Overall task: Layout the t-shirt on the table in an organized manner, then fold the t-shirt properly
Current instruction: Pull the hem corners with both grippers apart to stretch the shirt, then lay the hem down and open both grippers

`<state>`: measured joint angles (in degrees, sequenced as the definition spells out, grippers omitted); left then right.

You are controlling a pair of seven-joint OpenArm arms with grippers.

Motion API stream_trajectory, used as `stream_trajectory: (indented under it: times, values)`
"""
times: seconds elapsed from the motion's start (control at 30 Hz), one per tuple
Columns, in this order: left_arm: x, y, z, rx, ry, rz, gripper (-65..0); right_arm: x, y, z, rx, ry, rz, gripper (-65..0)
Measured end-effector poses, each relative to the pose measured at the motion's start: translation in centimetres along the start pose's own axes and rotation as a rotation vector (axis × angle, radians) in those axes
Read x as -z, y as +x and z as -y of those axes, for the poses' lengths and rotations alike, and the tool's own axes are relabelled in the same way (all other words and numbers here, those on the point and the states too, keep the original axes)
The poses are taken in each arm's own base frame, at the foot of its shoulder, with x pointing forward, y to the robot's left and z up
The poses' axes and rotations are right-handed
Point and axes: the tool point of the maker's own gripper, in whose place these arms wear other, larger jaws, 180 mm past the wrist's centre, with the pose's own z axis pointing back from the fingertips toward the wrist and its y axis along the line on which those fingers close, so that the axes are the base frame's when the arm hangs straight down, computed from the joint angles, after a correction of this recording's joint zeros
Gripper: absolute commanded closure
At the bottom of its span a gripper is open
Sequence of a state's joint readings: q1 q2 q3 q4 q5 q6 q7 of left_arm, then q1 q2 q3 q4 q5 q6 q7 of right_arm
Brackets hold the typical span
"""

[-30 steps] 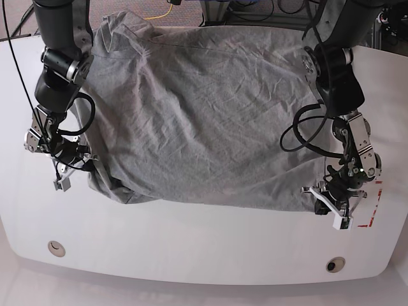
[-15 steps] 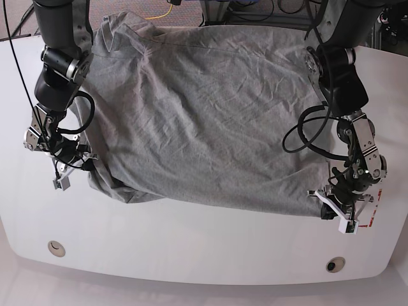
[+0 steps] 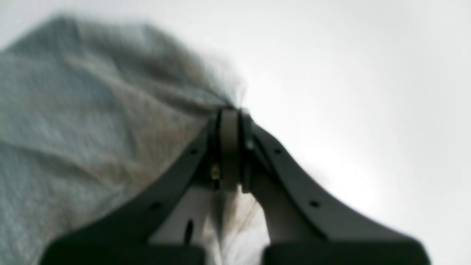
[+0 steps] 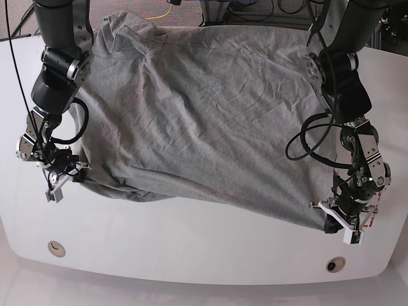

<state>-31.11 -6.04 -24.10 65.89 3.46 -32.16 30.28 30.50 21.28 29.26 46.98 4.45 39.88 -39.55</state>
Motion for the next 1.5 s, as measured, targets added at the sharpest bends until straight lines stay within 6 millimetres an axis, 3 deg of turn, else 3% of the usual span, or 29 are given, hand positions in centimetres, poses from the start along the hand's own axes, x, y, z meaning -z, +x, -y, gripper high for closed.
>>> stream_trajectory:
  times: [0.13,0.4,0.93,1.07,1.2,1.27,1.33,1.43,1.5]
  values:
    - [0.0,0.1,0.0,0.000,0.001,0.002,-0.4,-0.5,2.0,0.0,-0.019,-0.008,0.047,-0.6]
    - [0.0,-0.1,0.0,0.002,0.002,-0.003,-0.4,-1.4,2.3,1.0,-0.044,-0.036,0.051,-0.6]
    - [0.0,0.1,-0.1,0.003,0.002,0.000,-0.4,-4.7,6.3,2.5,-0.132,-0.117,0.121,-0.6]
    - [0.2,-0.2,0.0,-0.004,-0.002,-0.003,-0.4,-3.7,4.6,2.6,-0.100,-0.098,0.086,-0.6]
    - [0.4,-1.6,0.3,-0.017,-0.011,-0.038,-0.4,-2.0,0.2,2.1,-0.049,-0.061,-0.014,-1.6]
    - [0.4,-2.5,0.4,-0.021,-0.015,-0.053,-0.4,-1.4,-2.2,1.9,-0.029,-0.048,-0.065,-5.2]
    - [0.4,-3.3,0.5,-0.025,-0.018,-0.069,-0.6,-1.2,-4.0,1.9,-0.017,-0.043,-0.094,-14.0]
    - [0.3,-4.3,0.6,-0.025,-0.019,-0.093,-2.4,-1.2,-5.6,2.2,-0.010,-0.049,-0.110,-32.3]
    - [0.3,-4.6,0.7,-0.025,-0.019,-0.097,-9.0,-1.2,-5.8,2.3,-0.010,-0.053,-0.102,-46.9]
